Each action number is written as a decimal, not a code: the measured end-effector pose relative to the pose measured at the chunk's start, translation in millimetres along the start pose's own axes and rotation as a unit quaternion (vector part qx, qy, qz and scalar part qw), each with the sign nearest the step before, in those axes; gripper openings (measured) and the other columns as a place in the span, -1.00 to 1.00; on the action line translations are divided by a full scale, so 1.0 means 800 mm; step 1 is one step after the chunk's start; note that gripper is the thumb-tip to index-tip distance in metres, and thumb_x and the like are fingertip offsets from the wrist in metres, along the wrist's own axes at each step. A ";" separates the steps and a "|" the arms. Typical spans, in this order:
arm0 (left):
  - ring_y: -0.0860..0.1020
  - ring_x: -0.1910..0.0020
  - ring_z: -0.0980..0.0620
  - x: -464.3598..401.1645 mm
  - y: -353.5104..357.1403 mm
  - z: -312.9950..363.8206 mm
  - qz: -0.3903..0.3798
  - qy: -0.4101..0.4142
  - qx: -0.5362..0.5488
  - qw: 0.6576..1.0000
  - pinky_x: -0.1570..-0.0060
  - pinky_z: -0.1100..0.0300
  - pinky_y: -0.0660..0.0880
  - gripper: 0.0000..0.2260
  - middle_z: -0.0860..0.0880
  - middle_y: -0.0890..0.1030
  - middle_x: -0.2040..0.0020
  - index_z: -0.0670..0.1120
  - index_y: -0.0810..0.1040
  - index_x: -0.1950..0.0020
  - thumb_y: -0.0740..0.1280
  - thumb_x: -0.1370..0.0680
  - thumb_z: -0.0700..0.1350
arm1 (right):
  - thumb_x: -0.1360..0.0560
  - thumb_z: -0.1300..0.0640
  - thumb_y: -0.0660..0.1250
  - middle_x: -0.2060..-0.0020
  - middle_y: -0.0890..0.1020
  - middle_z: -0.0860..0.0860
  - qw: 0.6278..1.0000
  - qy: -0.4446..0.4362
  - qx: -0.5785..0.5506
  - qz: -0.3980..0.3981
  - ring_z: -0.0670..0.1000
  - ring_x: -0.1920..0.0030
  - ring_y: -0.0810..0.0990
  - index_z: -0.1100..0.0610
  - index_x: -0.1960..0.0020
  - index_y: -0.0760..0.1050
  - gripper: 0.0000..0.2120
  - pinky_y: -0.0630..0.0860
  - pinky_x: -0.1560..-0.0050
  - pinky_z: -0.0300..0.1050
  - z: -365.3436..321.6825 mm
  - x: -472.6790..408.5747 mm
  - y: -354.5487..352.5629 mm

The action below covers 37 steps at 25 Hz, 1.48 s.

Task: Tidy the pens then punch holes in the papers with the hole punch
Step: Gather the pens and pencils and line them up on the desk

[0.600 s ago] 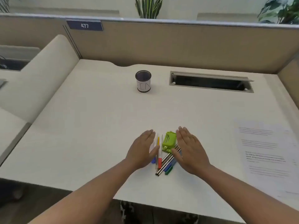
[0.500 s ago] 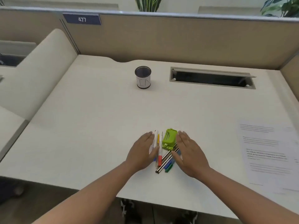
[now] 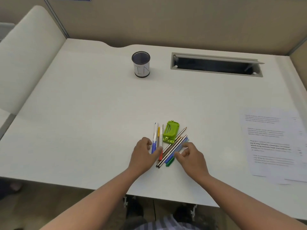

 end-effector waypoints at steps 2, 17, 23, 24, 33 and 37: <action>0.42 0.26 0.08 -0.003 0.000 0.003 -0.014 -0.016 -0.013 1.000 0.28 0.19 0.41 -0.55 0.04 0.46 0.18 -0.03 0.39 0.03 0.48 -0.41 0.26 | -0.44 -0.12 0.47 0.24 0.64 -0.06 0.998 0.061 -0.027 0.003 -0.02 0.20 0.62 0.03 0.05 0.53 -0.74 0.58 0.14 0.02 0.008 -0.007 -0.002; 0.56 0.18 -0.07 -0.020 0.002 0.005 -0.063 -0.044 -0.080 0.994 0.27 0.09 0.44 -0.75 -0.03 0.58 0.18 -0.03 0.37 -0.10 0.30 -0.48 0.01 | -0.42 -0.17 0.46 0.41 0.71 -0.02 0.990 0.128 -0.001 -0.059 0.06 0.26 0.72 0.11 0.32 0.56 -0.64 0.65 0.11 0.05 0.008 -0.016 0.001; 0.53 0.16 -0.12 -0.036 -0.006 0.018 -0.056 -0.050 -0.182 0.980 0.24 0.07 0.41 -0.71 -0.06 0.58 0.10 -0.09 0.39 0.02 0.24 -0.58 0.13 | -0.45 -0.19 0.42 0.42 0.71 -0.04 0.988 0.140 -0.037 -0.059 0.03 0.38 0.68 0.16 0.25 0.59 -0.60 0.69 0.08 0.09 0.012 -0.016 -0.002; 0.51 0.15 -0.13 -0.040 -0.006 0.019 -0.058 -0.049 -0.196 0.978 0.23 0.07 0.40 -0.72 -0.07 0.57 0.08 -0.09 0.38 0.04 0.22 -0.58 0.13 | -0.46 -0.19 0.42 0.42 0.71 -0.03 0.988 0.140 -0.042 -0.058 0.03 0.38 0.68 0.17 0.24 0.59 -0.60 0.69 0.08 0.10 0.012 -0.016 -0.003; 0.48 0.17 -0.11 -0.061 -0.017 0.036 -0.076 -0.037 -0.275 0.958 0.23 0.13 0.37 -0.75 0.01 0.46 0.22 -0.08 0.40 0.11 0.24 -0.57 0.10 | -0.48 -0.17 0.44 0.41 0.72 0.02 0.983 0.156 -0.075 -0.062 0.03 0.46 0.64 0.18 0.23 0.58 -0.60 0.68 0.08 0.09 0.018 -0.023 -0.001; 0.46 0.21 -0.08 -0.066 -0.019 0.036 -0.079 -0.042 -0.248 0.965 0.33 0.14 0.32 -0.87 -0.03 0.44 0.19 -0.11 0.36 0.11 0.25 -0.55 -0.07 | -0.47 -0.14 0.45 0.41 0.72 0.04 0.982 0.162 -0.076 -0.063 0.03 0.49 0.61 0.17 0.25 0.57 -0.63 0.66 0.10 0.07 0.018 -0.024 -0.002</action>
Point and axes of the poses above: each hand's wrist, its own x-axis away from the middle knuckle, its own y-axis out of the palm, z = x × y, the point moved 7 cm from there along -x, towards the middle knuckle
